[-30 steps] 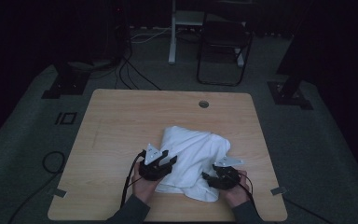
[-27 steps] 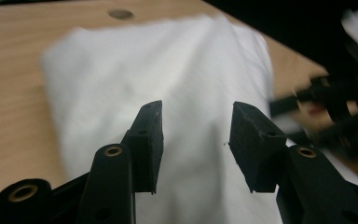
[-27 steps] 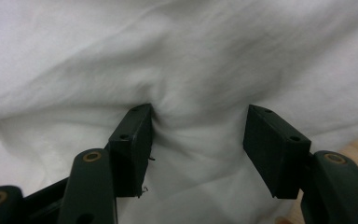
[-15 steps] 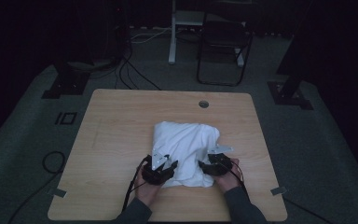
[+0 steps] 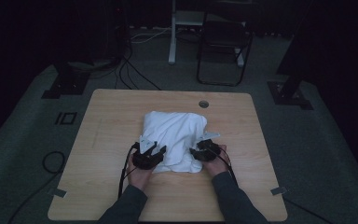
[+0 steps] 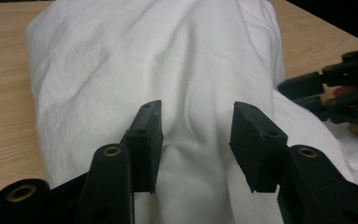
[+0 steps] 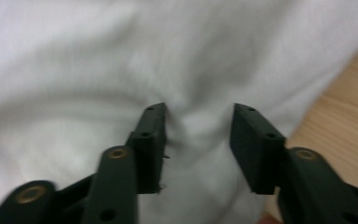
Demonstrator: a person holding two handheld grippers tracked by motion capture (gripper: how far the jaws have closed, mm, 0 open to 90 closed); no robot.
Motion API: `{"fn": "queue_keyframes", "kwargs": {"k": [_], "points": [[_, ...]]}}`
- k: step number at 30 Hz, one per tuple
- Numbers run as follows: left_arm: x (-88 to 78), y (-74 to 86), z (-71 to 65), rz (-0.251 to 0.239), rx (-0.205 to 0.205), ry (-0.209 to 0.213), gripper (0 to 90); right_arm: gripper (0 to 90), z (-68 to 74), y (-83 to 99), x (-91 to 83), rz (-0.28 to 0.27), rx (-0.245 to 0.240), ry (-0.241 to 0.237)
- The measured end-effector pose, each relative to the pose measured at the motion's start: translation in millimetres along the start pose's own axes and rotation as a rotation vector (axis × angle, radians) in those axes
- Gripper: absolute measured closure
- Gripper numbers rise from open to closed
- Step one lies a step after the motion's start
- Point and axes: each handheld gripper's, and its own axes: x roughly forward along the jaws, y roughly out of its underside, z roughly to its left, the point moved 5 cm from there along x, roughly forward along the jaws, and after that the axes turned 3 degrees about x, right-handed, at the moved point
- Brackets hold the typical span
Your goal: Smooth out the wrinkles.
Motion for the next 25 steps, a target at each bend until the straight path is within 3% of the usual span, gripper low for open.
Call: {"fn": "queue_keyframes", "kwargs": {"k": [1, 2, 7, 11, 16, 25], "points": [[0.0, 0.0, 0.0, 0.0, 0.0, 0.0, 52.8, 60.2, 0.0, 0.0, 0.0, 0.0, 0.0, 0.0], [-2.9, 0.9, -0.3, 0.0, -0.001, 0.007, 52.4, 68.3, -0.8, 7.6, -7.5, -0.001, -0.005, -0.003], [-13.5, -1.1, 1.4, -0.007, -0.013, 0.031, 51.4, 69.0, -10.3, 24.6, -24.0, 0.004, -0.001, 0.027], [-25.4, -0.4, 6.7, -0.013, 0.001, 0.043, 50.4, 59.7, -23.3, 38.0, -36.4, -0.003, 0.051, 0.053], [-41.6, 2.8, 24.5, -0.014, 0.004, 0.028, 50.0, 47.5, -32.1, 48.2, -48.5, -0.075, 0.132, 0.048], [-54.1, 3.3, 50.4, -0.022, -0.021, -0.022, 50.1, 42.9, -47.8, 57.7, -55.0, -0.115, 0.204, 0.08]]}}
